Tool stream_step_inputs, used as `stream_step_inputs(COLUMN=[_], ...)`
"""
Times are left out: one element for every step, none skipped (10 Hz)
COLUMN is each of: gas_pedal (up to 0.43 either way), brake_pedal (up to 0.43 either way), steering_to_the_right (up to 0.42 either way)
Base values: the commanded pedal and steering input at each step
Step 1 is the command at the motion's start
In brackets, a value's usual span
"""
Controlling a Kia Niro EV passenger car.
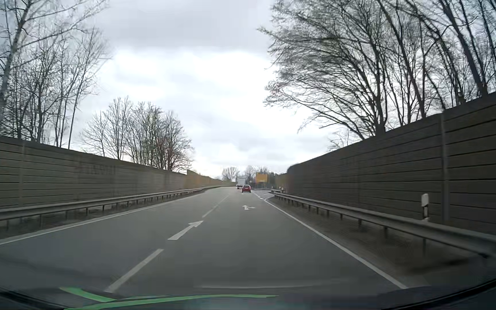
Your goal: Follow the waypoints while adhering to traffic rules and regulations
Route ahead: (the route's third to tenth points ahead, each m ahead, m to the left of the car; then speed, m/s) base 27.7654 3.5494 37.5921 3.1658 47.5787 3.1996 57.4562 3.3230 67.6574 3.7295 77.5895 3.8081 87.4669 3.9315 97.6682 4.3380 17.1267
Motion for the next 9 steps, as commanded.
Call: stream_step_inputs(gas_pedal=[0.177, 0.177, 0.177, 0.177, 0.177, 0.177, 0.177, 0.177, 0.177], brake_pedal=[0.000, 0.000, 0.000, 0.000, 0.000, 0.000, 0.000, 0.000, 0.000], steering_to_the_right=[-0.002, -0.001, -0.001, -0.001, -0.001, -0.001, -0.001, -0.001, -0.001])
